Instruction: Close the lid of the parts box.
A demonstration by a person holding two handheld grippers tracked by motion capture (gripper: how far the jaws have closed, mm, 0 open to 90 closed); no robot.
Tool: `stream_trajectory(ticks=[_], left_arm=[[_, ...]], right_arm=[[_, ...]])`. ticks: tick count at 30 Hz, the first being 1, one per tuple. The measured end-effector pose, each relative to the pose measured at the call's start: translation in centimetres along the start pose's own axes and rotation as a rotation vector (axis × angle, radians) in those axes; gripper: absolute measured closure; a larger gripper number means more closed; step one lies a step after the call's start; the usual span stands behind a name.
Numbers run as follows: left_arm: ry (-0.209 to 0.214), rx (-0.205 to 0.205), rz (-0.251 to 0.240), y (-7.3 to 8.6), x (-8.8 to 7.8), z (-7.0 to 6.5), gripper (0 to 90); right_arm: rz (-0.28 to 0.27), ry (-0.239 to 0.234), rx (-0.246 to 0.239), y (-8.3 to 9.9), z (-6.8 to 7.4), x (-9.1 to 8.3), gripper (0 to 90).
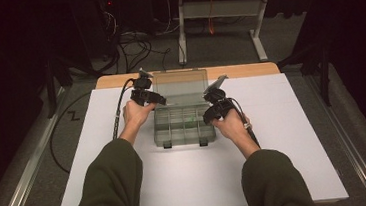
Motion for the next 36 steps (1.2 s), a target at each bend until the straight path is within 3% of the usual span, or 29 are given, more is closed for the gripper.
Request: stream_trajectory(ticks=[19,26,27,36], left_arm=[[-0.034,0.156,-0.008,0.8,-2.6,-1.4,49.4],[-0.011,0.185,-0.02,1.0,-3.1,-1.5,49.3],[-0.019,0.174,-0.009,1.1,-3.3,-1.7,49.3],[-0.026,0.204,-0.021,1.3,-4.0,-2.3,48.9]], right_arm=[[-0.044,0.011,-0.023,0.4,0.1,0.1,59.7],[-0.065,0.011,-0.025,0.7,0.1,0.1,59.6],[-0.068,0.012,-0.029,0.7,0.1,0.1,59.6],[-0.102,0.018,-0.048,1.1,0.1,0.1,59.7]])
Point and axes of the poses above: each handheld gripper's, and its own axes: x roughly forward along the jaws, y roughly out of its underside, z roughly to its left, the point moved 3 cm from there along x, roughly forward along the jaws
